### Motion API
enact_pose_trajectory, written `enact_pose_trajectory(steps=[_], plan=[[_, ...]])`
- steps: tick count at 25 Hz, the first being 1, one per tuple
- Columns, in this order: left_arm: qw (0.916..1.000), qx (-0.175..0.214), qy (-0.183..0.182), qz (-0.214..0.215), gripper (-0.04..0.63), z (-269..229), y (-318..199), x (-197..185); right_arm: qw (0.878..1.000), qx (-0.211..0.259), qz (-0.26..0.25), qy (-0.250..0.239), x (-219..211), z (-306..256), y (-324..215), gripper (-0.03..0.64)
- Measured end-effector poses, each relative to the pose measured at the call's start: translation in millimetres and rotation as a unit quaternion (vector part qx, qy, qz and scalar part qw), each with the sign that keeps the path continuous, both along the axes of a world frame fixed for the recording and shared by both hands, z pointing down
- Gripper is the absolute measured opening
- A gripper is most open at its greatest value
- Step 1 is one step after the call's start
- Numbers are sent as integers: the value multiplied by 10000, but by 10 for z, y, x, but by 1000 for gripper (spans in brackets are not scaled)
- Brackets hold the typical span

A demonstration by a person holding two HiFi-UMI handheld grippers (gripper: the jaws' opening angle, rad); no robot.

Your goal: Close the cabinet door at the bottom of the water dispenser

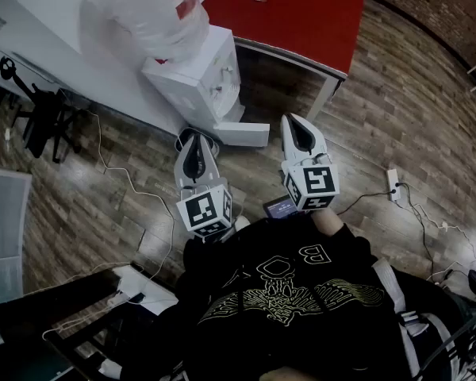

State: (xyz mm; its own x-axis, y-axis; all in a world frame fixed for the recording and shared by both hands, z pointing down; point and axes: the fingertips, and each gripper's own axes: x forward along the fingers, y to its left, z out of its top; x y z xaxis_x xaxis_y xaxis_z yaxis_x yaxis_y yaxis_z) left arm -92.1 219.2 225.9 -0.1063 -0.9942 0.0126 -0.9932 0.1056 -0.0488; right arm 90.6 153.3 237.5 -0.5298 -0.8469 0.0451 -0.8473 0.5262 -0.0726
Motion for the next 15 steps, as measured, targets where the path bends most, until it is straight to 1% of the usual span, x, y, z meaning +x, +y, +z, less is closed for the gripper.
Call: enact_pose_trajectory(steps=[4, 15], plan=[[10000, -51, 13, -43, 8, 0, 16, -2, 10000, -2, -48, 3, -8, -7, 7, -2], [10000, -25, 59, -38, 8, 1, 12, 77, 9995, 57, -272, -114, -19, -40, 46, -2]])
